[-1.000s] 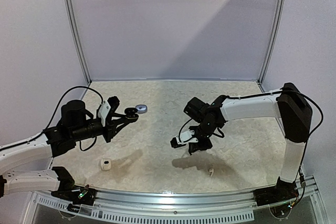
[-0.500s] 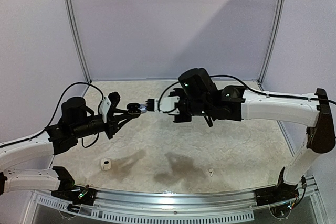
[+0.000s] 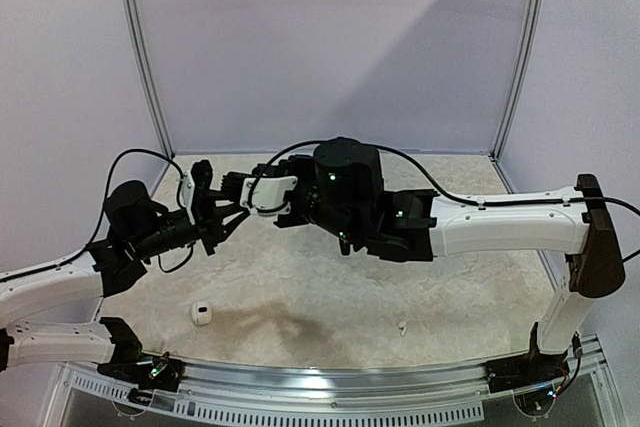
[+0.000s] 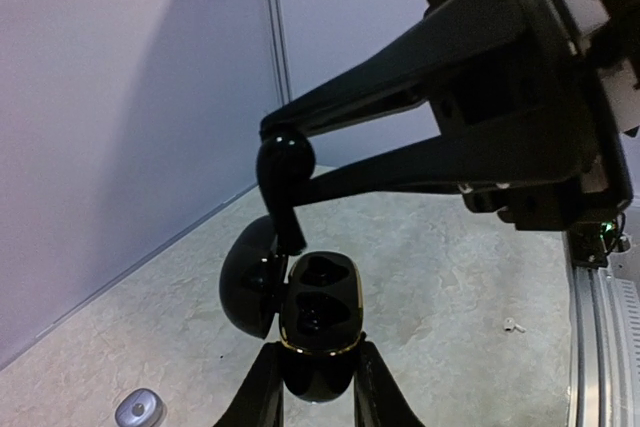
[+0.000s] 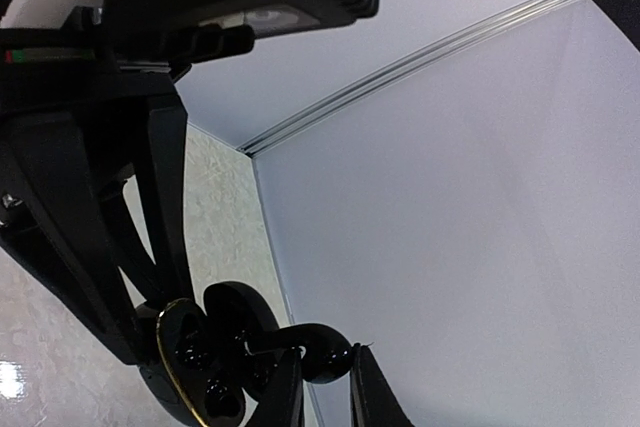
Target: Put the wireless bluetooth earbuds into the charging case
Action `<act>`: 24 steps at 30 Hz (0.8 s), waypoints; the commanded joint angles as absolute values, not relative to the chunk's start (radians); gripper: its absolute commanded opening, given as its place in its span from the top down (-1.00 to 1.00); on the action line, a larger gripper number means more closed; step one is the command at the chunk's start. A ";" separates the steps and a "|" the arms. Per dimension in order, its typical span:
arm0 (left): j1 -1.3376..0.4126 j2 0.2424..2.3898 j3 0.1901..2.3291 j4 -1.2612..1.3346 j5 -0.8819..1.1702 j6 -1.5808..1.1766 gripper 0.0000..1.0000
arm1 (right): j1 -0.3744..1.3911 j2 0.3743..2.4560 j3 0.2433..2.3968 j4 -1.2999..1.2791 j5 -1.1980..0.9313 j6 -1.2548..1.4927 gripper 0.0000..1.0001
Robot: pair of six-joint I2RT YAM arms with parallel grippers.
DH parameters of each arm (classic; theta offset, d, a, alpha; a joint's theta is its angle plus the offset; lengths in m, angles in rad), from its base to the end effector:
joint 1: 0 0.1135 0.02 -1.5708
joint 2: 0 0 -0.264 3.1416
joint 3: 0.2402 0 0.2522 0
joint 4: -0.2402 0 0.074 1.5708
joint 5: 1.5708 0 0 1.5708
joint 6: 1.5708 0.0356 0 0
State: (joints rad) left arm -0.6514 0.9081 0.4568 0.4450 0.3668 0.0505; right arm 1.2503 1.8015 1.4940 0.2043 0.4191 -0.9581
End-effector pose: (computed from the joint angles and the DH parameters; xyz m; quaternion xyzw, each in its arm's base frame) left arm 0.1604 -0.1383 0.2681 0.3605 0.6107 -0.3287 0.6237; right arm 0.1517 0.4111 0.3426 -0.5861 0.4512 -0.0575 0.6706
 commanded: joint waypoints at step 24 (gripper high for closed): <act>-0.622 0.926 0.476 0.538 0.490 -0.131 1.00 | 1.288 1.776 1.445 0.239 0.422 -1.035 1.00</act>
